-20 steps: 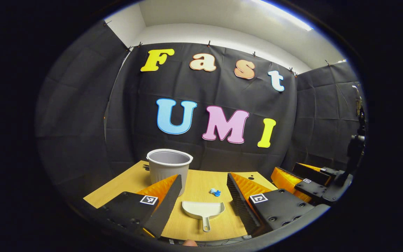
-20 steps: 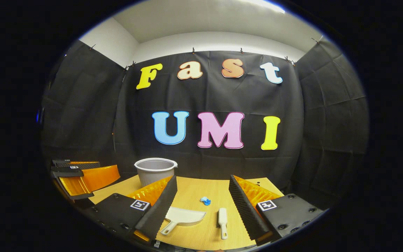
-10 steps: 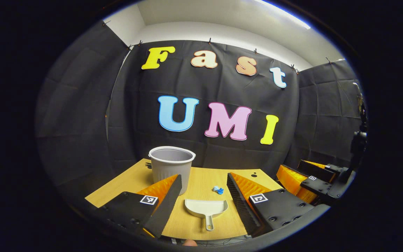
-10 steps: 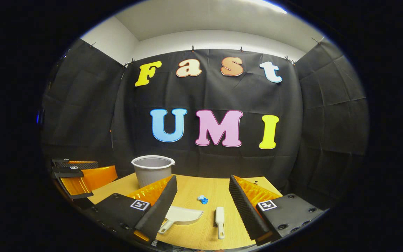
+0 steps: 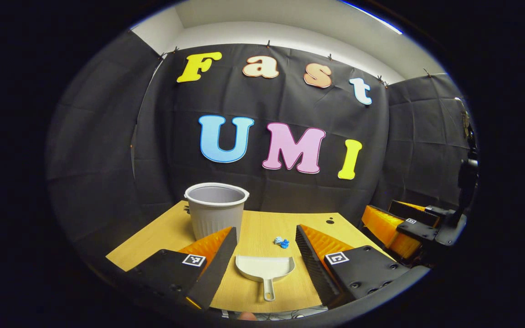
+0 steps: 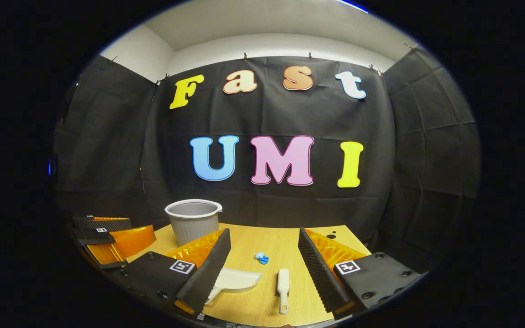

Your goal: Pick up the small broom and dustpan from the desktop, sweep the trash into the dustpan with the broom, and then empty the trash into the garbage bin.

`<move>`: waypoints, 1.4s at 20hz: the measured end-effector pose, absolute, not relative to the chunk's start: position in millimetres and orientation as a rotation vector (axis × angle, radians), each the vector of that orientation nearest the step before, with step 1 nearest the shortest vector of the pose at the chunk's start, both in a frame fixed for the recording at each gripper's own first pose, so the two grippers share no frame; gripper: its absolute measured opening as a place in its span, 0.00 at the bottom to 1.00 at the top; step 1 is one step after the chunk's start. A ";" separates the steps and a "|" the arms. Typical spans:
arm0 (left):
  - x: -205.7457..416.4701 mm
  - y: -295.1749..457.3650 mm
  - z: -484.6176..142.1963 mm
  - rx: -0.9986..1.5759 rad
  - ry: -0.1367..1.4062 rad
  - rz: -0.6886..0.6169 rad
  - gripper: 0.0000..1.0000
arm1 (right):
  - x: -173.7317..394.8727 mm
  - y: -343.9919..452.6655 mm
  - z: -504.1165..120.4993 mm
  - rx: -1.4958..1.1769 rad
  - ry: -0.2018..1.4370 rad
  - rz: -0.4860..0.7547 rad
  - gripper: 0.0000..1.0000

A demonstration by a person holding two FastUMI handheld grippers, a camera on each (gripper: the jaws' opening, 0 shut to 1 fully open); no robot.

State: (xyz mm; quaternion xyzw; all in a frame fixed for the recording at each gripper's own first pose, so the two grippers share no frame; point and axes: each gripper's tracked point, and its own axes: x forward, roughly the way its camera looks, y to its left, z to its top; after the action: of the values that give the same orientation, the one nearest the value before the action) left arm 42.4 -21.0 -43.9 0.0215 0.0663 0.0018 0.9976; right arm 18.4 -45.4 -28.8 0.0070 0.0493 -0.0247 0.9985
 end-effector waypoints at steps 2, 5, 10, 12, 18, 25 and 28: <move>53.1 -23.0 -48.7 0.054 0.147 0.009 0.78 | 30.6 -51.9 -32.6 -0.001 0.110 -0.044 0.92; 67.7 -27.2 -61.2 0.036 0.174 0.010 0.78 | 45.6 -60.7 -36.5 0.004 0.115 -0.039 0.96; 92.9 -30.2 -110.3 0.084 0.281 0.024 0.74 | 67.1 -78.4 -53.3 0.019 0.154 -0.042 0.92; 104.1 -32.2 -138.0 0.069 0.334 0.018 0.78 | 74.1 -86.2 -61.0 0.027 0.174 -0.040 0.96; 114.0 -40.2 -248.3 -0.035 0.696 0.051 0.80 | 97.2 -111.8 -92.2 0.041 0.245 -0.021 0.95; 117.3 -36.1 -338.5 -0.048 1.063 0.164 0.77 | 125.6 -139.0 -149.7 0.120 0.380 0.073 0.96; 121.8 -37.2 -365.4 -0.112 1.243 0.209 0.77 | 138.1 -146.5 -168.2 0.165 0.425 0.135 0.95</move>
State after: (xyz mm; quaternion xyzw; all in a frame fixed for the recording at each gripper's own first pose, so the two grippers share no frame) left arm 121.8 -37.2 -365.4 -0.0522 0.5808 0.0976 0.8065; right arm 138.1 -146.5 -168.2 0.0818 0.2106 0.0666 0.9719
